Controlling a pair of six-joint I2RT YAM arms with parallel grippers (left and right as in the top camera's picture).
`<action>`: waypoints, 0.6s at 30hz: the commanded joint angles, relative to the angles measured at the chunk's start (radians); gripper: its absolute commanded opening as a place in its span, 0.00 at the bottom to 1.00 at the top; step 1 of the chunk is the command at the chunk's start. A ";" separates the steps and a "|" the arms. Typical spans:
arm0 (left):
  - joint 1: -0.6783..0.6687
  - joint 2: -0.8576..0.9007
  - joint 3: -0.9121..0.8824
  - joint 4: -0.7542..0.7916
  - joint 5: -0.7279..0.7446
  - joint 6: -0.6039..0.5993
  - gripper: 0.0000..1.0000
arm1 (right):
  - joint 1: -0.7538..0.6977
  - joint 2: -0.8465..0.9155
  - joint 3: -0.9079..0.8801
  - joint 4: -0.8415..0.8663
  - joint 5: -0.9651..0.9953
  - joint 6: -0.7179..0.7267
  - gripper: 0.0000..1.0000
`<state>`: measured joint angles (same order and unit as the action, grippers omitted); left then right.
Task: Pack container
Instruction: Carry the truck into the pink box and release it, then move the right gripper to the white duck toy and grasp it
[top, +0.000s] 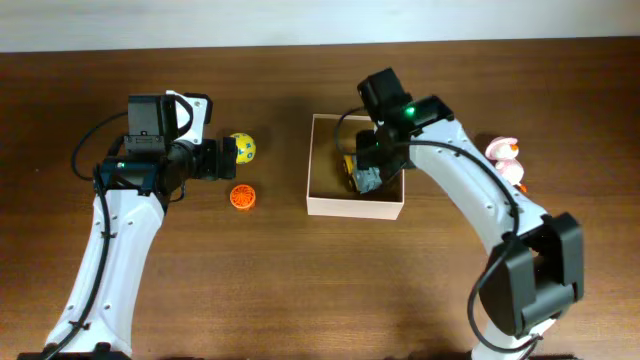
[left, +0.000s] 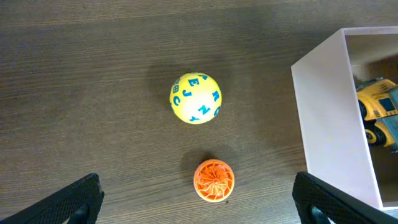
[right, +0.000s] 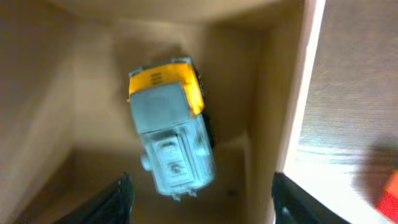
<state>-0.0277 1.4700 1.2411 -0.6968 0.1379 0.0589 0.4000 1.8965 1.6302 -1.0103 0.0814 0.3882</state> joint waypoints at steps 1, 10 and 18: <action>-0.002 0.005 0.022 -0.001 -0.007 -0.009 0.99 | -0.002 -0.102 0.121 -0.057 0.058 -0.026 0.67; -0.002 0.005 0.022 -0.001 -0.007 -0.009 0.99 | -0.176 -0.233 0.260 -0.245 0.200 -0.078 0.81; -0.002 0.005 0.022 -0.001 -0.007 -0.009 0.99 | -0.470 -0.170 0.195 -0.241 0.083 -0.208 0.84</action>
<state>-0.0277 1.4700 1.2411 -0.6968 0.1379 0.0593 -0.0067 1.6733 1.8652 -1.2610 0.2150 0.2550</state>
